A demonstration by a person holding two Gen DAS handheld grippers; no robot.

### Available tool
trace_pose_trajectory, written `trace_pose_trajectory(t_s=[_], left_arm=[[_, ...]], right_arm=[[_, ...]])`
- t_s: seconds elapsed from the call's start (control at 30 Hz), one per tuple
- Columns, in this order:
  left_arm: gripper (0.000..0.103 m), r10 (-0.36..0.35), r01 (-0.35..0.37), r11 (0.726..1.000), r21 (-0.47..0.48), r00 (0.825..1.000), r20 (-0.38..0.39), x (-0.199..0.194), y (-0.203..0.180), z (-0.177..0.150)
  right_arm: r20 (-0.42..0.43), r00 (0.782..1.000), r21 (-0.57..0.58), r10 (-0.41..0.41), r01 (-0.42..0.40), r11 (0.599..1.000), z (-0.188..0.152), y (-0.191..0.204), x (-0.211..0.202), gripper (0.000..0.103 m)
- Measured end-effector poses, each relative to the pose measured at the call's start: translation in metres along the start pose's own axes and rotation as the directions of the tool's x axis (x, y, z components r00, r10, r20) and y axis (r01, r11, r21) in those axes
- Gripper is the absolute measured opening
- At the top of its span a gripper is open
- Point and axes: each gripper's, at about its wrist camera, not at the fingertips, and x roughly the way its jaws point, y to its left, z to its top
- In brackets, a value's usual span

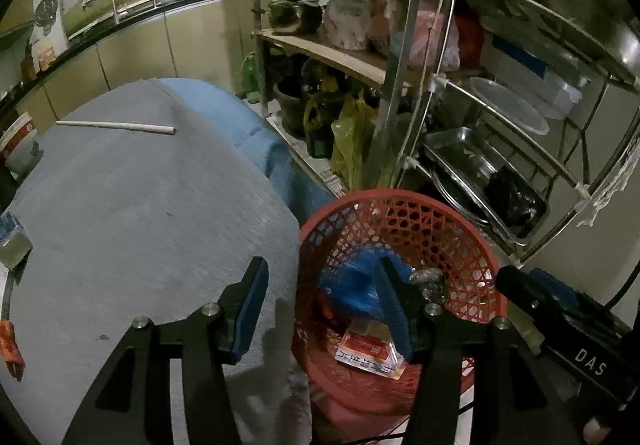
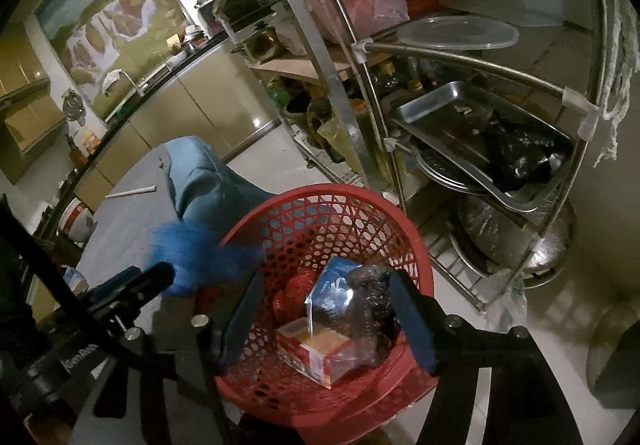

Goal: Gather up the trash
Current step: 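Lower both tools into the basket and open them to drop the bag and tray, then move both tools back over the table toward the remaining trash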

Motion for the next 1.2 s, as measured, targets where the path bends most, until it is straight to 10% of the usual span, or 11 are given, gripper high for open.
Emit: trace_pose_trajectory(t_s=[0.87, 1.2], left_arm=[[0.067, 0.120, -0.105, 0.982, -0.158, 0.989, 0.089, -0.091, 0.108, -0.038], [0.078, 0.257, -0.212, 0.913, -0.347, 0.962, 0.089, -0.136, 0.211, -0.090]], right_arm=[[0.045, 0.996, -0.167, 0.073, -0.065, 0.984, -0.025, 0.100, -0.042, 0.079], [-0.011, 0.995, -0.265, 0.097, -0.097, 0.959, -0.051, 0.153, -0.036, 0.082]])
